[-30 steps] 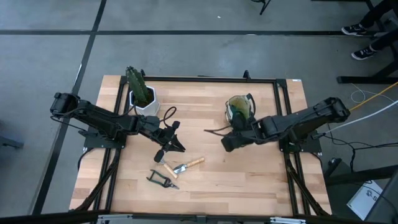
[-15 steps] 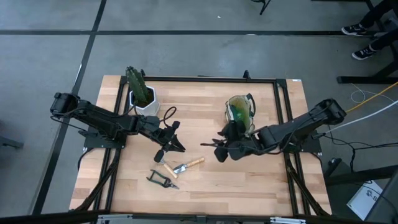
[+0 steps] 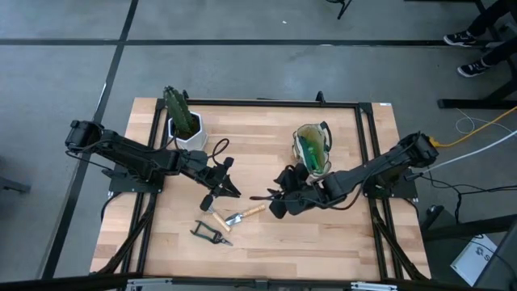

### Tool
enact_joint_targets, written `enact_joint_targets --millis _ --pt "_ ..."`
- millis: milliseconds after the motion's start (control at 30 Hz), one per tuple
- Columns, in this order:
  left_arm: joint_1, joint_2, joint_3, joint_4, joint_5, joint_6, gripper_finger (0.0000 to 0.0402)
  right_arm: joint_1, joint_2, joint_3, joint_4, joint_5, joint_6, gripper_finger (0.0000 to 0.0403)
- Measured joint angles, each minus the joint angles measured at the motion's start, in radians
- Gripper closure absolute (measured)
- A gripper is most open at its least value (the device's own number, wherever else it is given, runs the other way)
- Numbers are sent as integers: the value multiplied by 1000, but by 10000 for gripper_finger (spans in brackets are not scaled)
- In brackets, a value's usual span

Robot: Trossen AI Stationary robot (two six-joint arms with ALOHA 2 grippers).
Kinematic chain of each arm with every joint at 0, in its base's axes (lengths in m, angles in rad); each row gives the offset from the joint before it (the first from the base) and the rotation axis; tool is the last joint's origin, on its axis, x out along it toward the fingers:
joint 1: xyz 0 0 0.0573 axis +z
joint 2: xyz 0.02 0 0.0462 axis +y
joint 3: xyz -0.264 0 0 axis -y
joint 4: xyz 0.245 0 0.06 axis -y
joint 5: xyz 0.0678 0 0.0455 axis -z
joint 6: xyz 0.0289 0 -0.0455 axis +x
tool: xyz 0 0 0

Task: Pick & Place Garden tools in Gardening bag
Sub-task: Put the trowel into the gardening bag

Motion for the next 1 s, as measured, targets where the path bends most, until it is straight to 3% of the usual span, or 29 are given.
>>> enact_joint_targets --millis 800,1000 --pt "0 0 0 0 0 0 370 -7 4 0 6 -30 -34 216" --pt "0 0 0 0 0 0 370 8 18 0 105 -30 -53 216"
